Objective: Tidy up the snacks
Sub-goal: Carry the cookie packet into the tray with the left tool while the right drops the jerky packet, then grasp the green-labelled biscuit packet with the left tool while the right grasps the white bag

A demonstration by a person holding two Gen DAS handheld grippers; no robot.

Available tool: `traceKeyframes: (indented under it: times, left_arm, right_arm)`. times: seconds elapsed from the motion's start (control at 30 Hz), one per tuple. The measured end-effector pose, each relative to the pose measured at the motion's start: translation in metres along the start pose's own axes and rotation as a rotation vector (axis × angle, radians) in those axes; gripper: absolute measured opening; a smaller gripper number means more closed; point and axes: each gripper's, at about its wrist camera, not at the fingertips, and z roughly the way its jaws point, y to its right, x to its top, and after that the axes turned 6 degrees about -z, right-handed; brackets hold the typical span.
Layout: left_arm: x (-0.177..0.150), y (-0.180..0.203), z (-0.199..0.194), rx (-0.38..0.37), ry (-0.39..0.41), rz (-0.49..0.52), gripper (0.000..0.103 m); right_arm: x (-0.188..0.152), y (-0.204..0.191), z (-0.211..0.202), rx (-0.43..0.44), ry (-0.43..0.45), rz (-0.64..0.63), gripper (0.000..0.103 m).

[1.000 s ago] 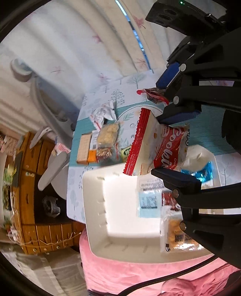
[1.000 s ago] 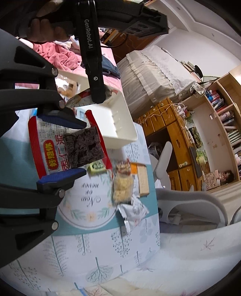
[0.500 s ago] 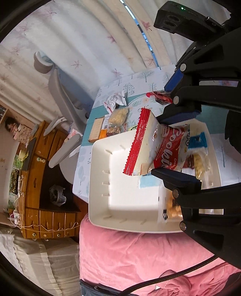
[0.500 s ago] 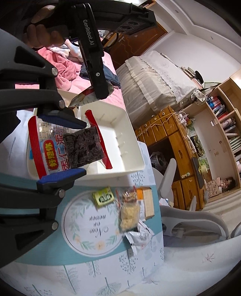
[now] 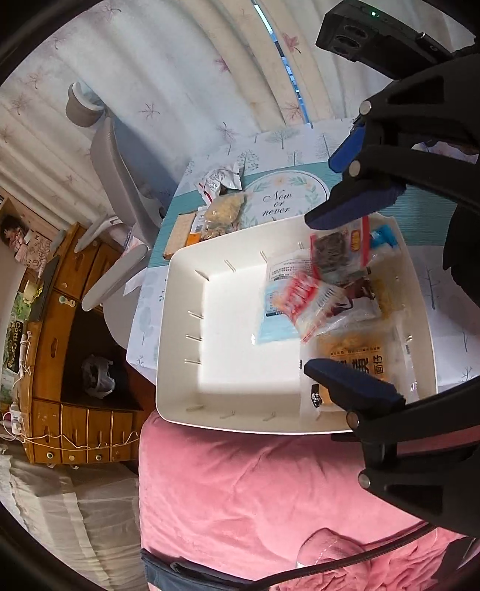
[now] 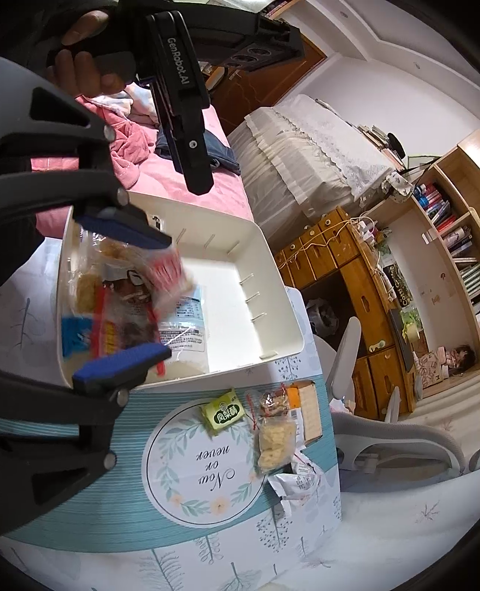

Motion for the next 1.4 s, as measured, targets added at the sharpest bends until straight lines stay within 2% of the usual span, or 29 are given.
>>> traceKeyframes:
  times: [0.1,0.33,0.43,0.57,0.73,0.97,1.23,1.4]
  left_arm:
    - [-0.001,0.002,0.003,0.011,-0.016,0.001,0.078]
    - [-0.006,0.016,0.011,0.028,-0.05,0.007,0.078]
    - [-0.008,0.028,0.014,0.015,-0.052,0.018,0.078]
    - [-0.013,0.046,0.019,0.017,-0.054,0.033,0.078]
    - [-0.016,0.072,0.029,0.026,-0.069,0.051,0.078]
    - [-0.016,0.108,0.053,0.051,-0.103,0.045,0.078]
    - [-0.021,0.15,0.087,0.036,-0.133,0.021,0.078]
    - [-0.02,0.179,0.112,0.079,-0.136,0.0,0.078]
  right_arm:
    - [-0.001,0.002,-0.002,-0.014,-0.003,0.005,0.06]
    - [-0.004,0.018,-0.007,-0.044,-0.018,0.031,0.062]
    - [-0.004,0.028,-0.011,-0.056,-0.022,0.042,0.063]
    - [-0.005,0.041,-0.018,-0.072,-0.031,0.057,0.07]
    - [-0.004,0.062,-0.027,-0.091,-0.04,0.07,0.071]
    - [0.001,0.102,-0.039,-0.125,-0.06,0.101,0.071]
    - [0.011,0.16,-0.048,-0.162,-0.083,0.156,0.071]
    - [0.024,0.193,-0.05,-0.176,-0.084,0.154,0.071]
